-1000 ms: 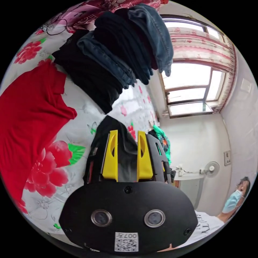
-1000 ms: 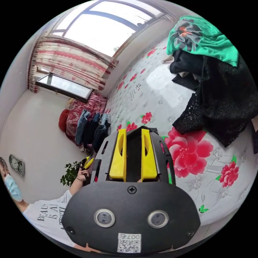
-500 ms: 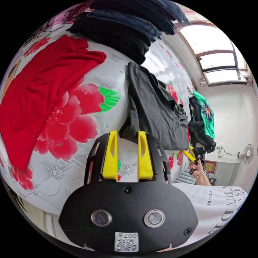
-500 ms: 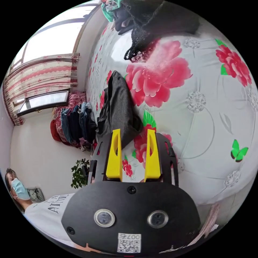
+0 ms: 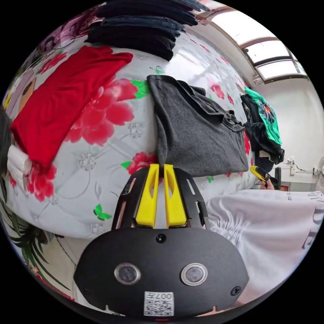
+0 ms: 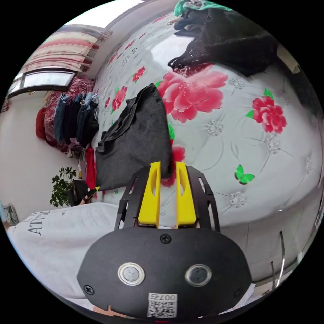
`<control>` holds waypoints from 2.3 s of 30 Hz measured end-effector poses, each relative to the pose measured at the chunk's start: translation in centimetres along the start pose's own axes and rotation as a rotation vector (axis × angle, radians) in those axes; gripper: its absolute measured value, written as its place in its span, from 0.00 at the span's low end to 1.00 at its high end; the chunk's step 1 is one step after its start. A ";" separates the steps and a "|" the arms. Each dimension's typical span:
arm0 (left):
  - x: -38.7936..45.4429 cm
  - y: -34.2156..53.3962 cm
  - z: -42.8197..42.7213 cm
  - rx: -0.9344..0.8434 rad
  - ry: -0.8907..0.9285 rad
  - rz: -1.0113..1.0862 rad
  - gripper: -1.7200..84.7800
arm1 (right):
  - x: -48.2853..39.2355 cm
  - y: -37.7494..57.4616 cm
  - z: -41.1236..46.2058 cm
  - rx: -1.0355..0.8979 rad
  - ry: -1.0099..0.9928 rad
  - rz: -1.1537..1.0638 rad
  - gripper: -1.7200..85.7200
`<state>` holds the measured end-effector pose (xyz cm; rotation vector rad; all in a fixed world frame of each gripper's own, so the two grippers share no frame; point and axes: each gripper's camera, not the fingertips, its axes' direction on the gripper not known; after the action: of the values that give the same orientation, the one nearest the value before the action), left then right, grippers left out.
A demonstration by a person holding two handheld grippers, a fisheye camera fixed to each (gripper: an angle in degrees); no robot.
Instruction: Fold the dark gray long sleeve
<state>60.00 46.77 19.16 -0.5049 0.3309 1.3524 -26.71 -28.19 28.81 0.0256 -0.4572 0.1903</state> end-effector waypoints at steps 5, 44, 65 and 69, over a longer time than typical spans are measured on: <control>0.6 -1.5 -4.4 0.107 -0.176 -0.014 0.09 | -5.2 -2.8 -0.4 0.053 0.115 -0.231 0.08; 10.4 -25.6 6.2 -0.357 0.206 0.672 0.06 | -24.9 -11.3 19.8 -0.435 0.130 -0.964 0.09; 7.1 -26.2 6.1 -0.233 0.420 0.578 0.02 | -26.5 -10.8 21.9 -0.491 0.129 -0.996 0.10; 7.4 -25.8 8.8 -0.313 0.256 0.568 0.02 | -25.4 -16.0 20.2 -0.231 0.246 -0.788 0.10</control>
<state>86.15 54.18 26.85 -0.8942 0.4998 1.9102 -54.87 -49.77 35.97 -0.0441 -0.1950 -0.6285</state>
